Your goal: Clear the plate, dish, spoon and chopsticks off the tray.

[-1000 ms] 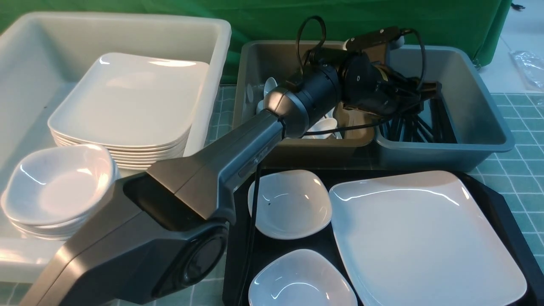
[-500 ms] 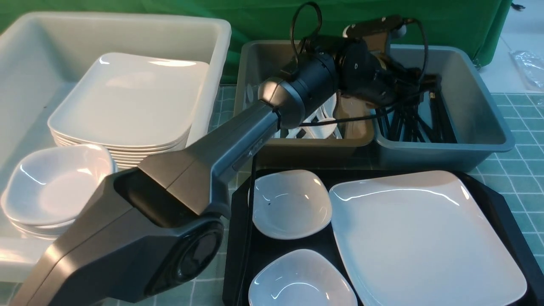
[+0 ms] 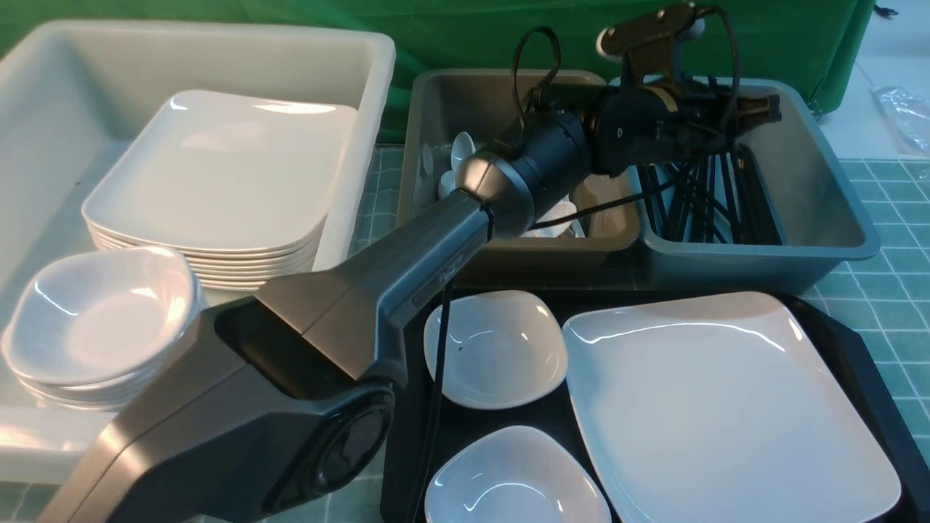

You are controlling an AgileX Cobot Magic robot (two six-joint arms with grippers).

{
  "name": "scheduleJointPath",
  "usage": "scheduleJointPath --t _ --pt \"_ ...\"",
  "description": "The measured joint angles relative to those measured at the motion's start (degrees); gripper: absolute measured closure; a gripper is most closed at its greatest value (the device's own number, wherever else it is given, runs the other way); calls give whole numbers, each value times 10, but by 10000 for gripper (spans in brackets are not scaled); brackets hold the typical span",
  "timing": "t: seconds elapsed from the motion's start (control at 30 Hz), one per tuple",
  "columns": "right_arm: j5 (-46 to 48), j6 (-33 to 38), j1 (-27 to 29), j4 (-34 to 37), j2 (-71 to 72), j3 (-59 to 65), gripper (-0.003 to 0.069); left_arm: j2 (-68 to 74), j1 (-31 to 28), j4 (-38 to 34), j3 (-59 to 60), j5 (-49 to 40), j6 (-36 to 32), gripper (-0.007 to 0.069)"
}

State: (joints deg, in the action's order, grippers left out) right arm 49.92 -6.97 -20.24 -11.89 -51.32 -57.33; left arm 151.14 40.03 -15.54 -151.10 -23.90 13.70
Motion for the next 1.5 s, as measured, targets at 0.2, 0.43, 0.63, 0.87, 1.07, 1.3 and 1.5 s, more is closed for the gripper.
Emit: scheduleJointPath --t 0.2,0.43,0.63,0.87,1.07,1.3,1.5 --pt "2 0 0 0 0 0 419 11 0 -3 0 -5 6 236" --pt "8 0 0 0 0 0 419 1 -2 64 0 -143 8 19" --pt "10 0 0 0 0 0 419 -40 -9 144 0 -204 7 62" --pt "10 0 0 2 0 0 419 -90 -13 178 0 -213 6 103" --pt "19 0 0 4 0 0 419 -96 -13 195 0 -283 7 174" --pt "21 4 0 4 0 0 419 -100 -4 193 0 -392 -19 481" --pt "40 36 0 11 -2 -14 421 -145 1 195 0 -457 -48 617"
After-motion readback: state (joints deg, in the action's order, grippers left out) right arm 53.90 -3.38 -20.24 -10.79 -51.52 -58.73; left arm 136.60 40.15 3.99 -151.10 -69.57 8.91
